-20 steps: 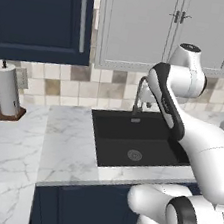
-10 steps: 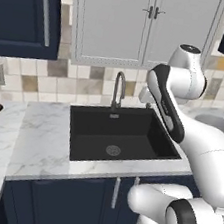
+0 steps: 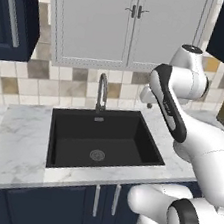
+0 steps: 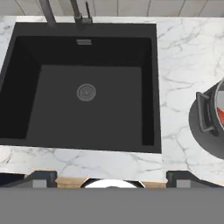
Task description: Dump the carrot from the pot into the sink. Then turn on the water and wash the carrot. Then turn off the water and put the carrot back in the pot.
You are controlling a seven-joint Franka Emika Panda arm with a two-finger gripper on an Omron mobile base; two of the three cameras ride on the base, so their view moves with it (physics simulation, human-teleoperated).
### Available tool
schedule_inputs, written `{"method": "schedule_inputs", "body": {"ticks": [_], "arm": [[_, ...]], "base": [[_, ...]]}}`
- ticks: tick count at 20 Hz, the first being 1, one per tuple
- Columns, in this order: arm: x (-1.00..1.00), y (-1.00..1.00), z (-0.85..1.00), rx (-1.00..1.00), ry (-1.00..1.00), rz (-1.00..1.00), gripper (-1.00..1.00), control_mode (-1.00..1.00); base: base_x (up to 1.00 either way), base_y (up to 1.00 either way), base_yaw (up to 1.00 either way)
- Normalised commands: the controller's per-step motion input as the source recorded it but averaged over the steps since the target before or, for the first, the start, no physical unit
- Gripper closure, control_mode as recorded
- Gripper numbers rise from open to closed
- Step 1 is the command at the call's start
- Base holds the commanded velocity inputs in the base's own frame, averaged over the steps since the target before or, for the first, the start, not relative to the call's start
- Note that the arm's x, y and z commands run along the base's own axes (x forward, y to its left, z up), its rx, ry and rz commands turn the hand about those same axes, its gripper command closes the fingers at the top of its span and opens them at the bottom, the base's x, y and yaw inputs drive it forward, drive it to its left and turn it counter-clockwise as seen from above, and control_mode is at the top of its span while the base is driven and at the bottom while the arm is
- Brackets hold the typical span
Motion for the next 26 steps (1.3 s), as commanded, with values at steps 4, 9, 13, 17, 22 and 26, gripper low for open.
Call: {"method": "schedule_inputs", "body": {"ticks": [4,9,13,17,22,26], "arm": [[0.0,0.0,0.0,0.0,0.0,0.0,-1.0,1.0],[0.0,0.0,0.0,0.0,0.0,0.0,-1.0,1.0],[0.0,0.0,0.0,0.0,0.0,0.0,-1.0,1.0],[0.44,-0.1,0.0,0.02,0.05,0.0,-1.0,-1.0],[0.3,-0.22,0.0,0.0,0.01,0.0,-1.0,-1.0],[0.31,-0.31,0.0,0.0,0.04,0.0,-1.0,-1.0]], "base": [[0.6,-0.31,0.0],[0.69,-0.3,0.0],[0.65,-0.18,0.0],[0.0,0.0,0.0],[0.0,0.0,0.0],[0.0,0.0,0.0]]}}
